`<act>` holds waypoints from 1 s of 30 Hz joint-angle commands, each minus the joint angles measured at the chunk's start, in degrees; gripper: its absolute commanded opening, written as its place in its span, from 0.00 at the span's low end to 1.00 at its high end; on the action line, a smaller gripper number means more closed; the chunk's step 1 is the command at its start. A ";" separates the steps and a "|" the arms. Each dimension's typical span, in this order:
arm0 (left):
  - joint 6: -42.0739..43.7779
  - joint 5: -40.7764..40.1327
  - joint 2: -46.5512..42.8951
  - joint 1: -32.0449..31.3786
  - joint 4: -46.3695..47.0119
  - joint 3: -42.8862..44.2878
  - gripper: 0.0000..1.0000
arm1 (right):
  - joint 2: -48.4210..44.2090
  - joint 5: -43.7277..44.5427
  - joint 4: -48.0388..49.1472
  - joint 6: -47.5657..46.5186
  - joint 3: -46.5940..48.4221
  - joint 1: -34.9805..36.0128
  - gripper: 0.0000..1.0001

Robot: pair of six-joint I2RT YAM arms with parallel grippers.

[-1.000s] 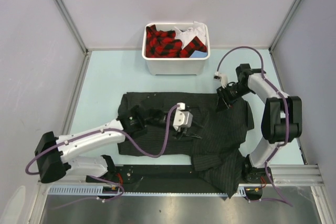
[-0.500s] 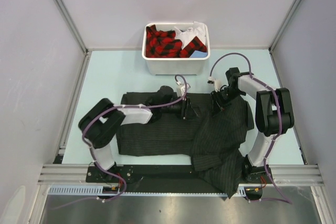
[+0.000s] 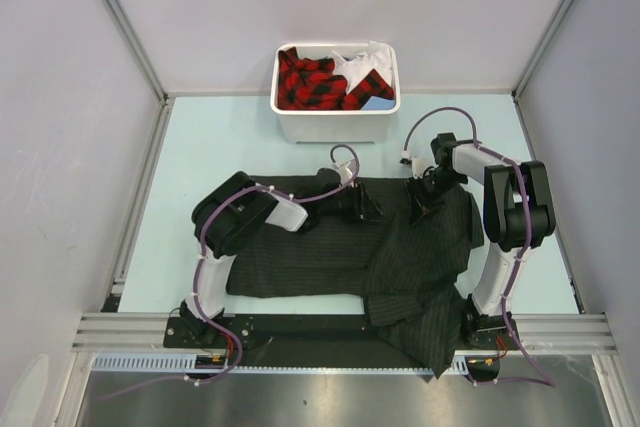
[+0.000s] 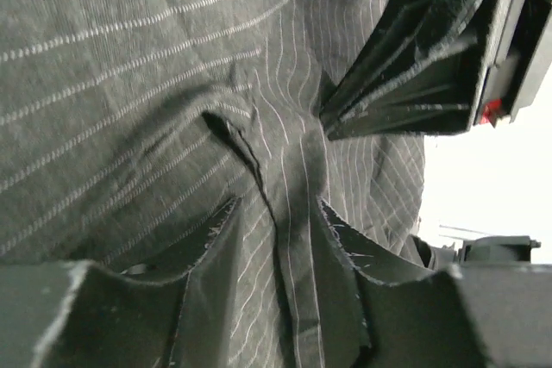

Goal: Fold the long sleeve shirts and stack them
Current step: Fold the shirt

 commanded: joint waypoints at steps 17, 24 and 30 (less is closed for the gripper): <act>-8.78 -0.69 5.79 -1.80 12.95 3.02 0.33 | 1.05 3.19 0.94 -0.25 0.43 -0.50 0.20; 2.01 -1.31 -2.12 -0.30 -2.32 3.97 0.07 | 0.18 7.14 3.66 0.71 -0.89 -0.85 0.16; 8.80 -1.66 -4.14 0.58 -14.38 6.97 0.00 | 0.35 8.81 4.10 0.45 -1.07 -0.85 0.16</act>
